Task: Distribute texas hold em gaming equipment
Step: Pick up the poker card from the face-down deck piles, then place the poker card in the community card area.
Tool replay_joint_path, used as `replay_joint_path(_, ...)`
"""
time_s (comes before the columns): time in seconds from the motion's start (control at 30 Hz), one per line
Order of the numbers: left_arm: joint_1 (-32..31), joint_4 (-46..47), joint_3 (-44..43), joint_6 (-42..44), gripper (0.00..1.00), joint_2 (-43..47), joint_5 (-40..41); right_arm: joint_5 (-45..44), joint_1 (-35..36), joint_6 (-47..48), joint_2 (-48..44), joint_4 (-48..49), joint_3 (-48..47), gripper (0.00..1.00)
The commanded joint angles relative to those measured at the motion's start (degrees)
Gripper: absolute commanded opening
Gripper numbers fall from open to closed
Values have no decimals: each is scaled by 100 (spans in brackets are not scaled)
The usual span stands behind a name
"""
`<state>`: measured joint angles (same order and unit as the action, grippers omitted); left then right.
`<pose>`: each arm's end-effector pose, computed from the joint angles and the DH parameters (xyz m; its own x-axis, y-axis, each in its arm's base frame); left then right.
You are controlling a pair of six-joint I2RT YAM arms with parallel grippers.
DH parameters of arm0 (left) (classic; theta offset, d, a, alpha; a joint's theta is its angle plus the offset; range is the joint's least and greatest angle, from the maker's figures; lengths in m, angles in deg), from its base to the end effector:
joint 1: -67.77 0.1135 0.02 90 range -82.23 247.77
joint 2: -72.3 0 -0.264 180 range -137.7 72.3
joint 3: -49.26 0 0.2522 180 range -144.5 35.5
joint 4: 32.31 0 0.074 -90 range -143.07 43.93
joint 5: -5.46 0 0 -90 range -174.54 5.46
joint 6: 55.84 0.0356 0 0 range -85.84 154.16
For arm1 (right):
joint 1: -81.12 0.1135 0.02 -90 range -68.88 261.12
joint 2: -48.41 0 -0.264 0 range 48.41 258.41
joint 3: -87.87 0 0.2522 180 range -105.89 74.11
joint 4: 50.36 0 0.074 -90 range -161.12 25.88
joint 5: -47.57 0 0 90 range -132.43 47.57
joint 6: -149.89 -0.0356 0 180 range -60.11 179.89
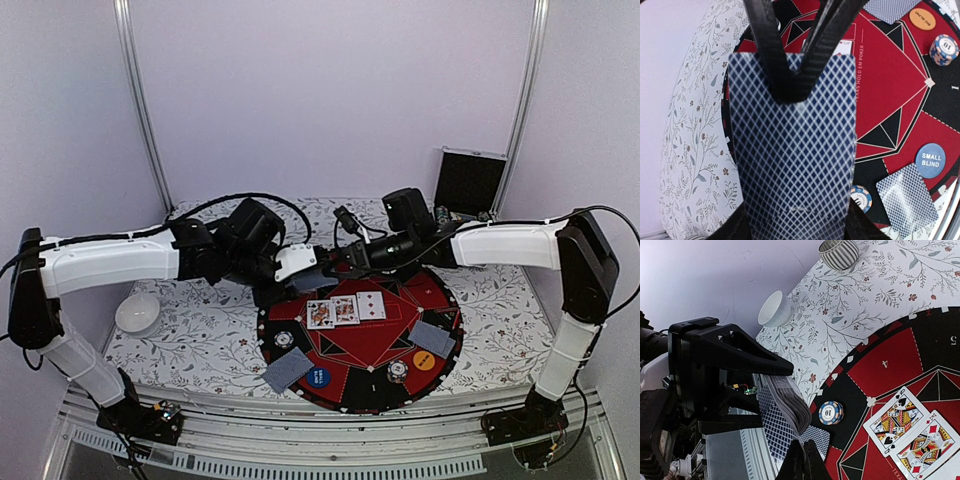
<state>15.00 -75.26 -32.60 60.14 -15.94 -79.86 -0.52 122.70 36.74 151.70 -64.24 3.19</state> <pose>0.2043 -0.2641 0.2663 -0.0790 0.8256 -0.5587 0.8855 0.3156 0.3411 0.2868 0.2862 0.2360 -0.7293 -0.2559 -0.6345 -0.6837 0.3082 0.6615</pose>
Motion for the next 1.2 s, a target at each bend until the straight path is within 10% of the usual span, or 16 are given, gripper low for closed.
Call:
replay_joint_path(0.0,-49,124,126,83,52,5,44,-292,-149,199,-331,-407,-95,2)
replay_joint_path(0.7,-34,305,384,-152,51,137,562,-842,-1607,423,-1832,-1599,866,2)
replay_joint_path(0.9,-38,423,454,-178,52,190,526,-2118,-1790,1619,-1411,-3294,273,2)
replay_joint_path(1.17,-23,528,452,-431,52,281,722,-1646,-1974,-1444,-2281,404,2618,2)
